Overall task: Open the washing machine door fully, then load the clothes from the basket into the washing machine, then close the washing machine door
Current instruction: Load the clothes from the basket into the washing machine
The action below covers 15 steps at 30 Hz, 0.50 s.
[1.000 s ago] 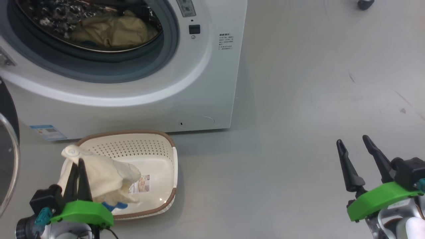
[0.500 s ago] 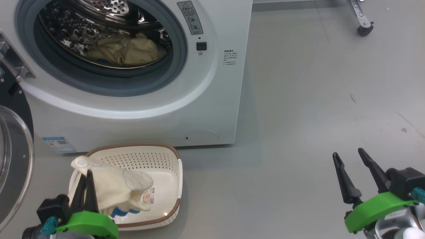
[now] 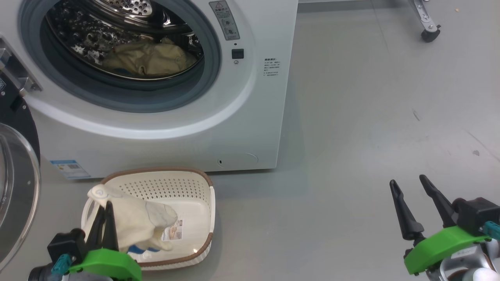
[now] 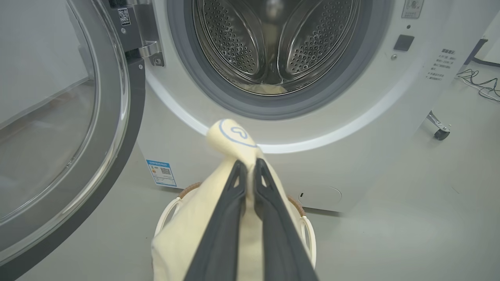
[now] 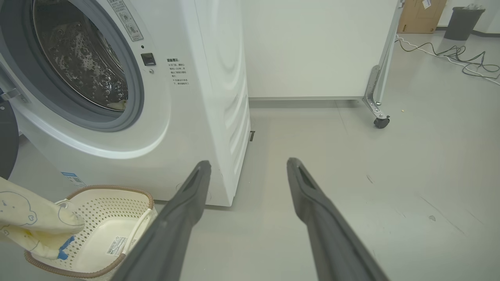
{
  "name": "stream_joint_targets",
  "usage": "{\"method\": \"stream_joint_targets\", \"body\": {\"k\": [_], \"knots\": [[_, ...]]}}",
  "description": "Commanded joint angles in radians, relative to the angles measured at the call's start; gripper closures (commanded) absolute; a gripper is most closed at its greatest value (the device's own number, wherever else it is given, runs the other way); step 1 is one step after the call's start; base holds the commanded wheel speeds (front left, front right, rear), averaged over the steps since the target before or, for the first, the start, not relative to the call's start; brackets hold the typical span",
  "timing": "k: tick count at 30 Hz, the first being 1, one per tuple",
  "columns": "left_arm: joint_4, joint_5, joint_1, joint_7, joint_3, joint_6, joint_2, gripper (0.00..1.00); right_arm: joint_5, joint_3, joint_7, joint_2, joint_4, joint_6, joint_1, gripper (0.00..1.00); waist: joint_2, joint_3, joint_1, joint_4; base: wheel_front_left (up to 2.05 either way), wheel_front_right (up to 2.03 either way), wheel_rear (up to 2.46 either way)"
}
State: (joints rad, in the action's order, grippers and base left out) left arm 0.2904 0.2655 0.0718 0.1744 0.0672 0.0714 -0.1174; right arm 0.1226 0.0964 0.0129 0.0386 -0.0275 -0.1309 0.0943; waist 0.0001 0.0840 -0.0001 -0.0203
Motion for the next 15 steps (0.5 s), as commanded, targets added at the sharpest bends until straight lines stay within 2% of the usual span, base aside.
{"method": "stream_joint_targets", "body": {"k": [1,8,15], "knots": [[-0.026,-0.001,0.033,0.001,-0.034,0.005,-0.028,1.00,0.004,-0.024,0.007,0.012,-0.030,0.000,-0.025,0.00,-0.0001,0.001,0.0001,0.000,0.00,0.00,0.00],[-0.012,0.003,0.057,-0.006,-0.024,0.003,-0.030,1.00,0.007,-0.030,0.006,0.012,-0.026,0.000,-0.032,0.00,-0.0001,0.006,0.0001,-0.008,0.00,0.00,0.00],[0.009,0.013,0.113,-0.046,-0.021,-0.001,-0.045,1.00,0.023,-0.048,0.018,0.012,-0.015,0.000,-0.050,0.00,-0.0001,0.040,0.0001,-0.052,0.00,0.00,0.00]]}}
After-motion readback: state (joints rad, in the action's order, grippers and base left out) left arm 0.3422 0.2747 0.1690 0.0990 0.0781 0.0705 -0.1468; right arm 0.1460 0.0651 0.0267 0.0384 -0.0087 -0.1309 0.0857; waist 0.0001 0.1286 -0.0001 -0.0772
